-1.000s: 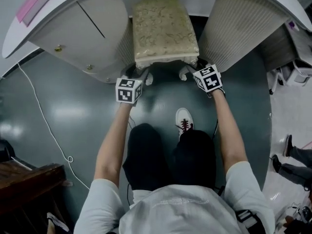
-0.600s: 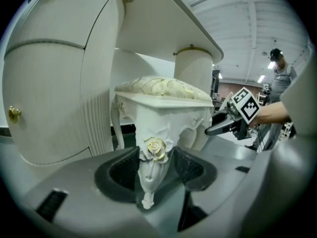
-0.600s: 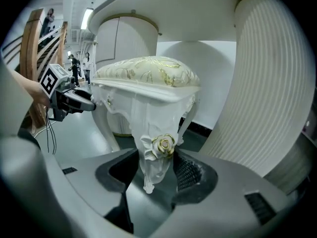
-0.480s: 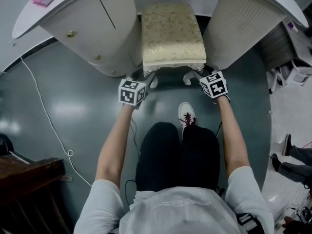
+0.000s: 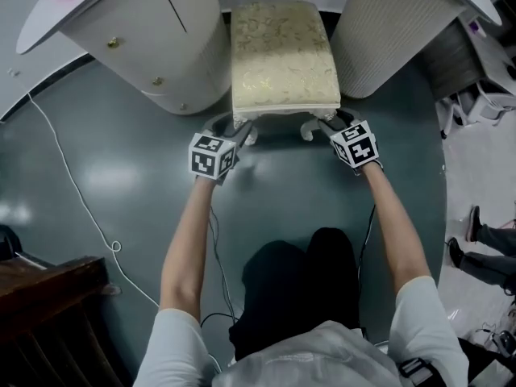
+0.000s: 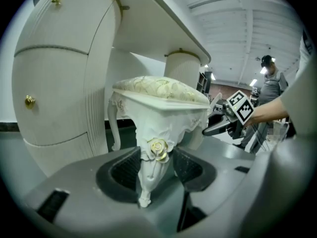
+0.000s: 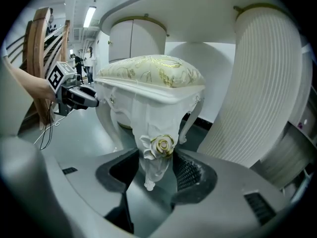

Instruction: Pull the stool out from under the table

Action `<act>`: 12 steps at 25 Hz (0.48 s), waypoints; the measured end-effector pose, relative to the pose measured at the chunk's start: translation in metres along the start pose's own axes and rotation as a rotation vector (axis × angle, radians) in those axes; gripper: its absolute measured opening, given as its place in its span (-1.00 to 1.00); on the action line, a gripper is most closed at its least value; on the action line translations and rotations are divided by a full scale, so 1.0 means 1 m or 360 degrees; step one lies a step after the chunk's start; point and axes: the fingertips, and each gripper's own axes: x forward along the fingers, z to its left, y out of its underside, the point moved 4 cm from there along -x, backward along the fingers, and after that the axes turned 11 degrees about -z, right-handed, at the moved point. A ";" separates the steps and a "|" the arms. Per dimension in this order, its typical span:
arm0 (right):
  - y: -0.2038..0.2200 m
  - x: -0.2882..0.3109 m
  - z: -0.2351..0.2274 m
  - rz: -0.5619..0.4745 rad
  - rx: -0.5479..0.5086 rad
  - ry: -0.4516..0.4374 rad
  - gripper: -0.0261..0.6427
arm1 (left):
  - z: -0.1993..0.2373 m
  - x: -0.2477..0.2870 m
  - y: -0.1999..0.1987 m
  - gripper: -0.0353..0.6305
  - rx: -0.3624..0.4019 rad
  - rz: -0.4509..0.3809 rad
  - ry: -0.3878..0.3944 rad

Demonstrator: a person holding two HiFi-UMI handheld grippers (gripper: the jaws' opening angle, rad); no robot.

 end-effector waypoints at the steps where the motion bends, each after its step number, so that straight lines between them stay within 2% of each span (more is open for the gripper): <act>1: 0.003 -0.004 0.003 -0.0016 0.0005 0.0002 -0.24 | -0.004 -0.003 0.002 -0.26 0.0012 -0.0003 -0.0007; 6: 0.006 -0.014 0.007 -0.0110 0.0009 0.0044 -0.24 | -0.016 -0.010 0.004 -0.27 0.0022 -0.0093 -0.0110; 12: 0.024 -0.048 0.027 -0.0133 0.0009 0.0007 -0.24 | -0.050 -0.039 0.020 -0.27 -0.0018 -0.0095 -0.0120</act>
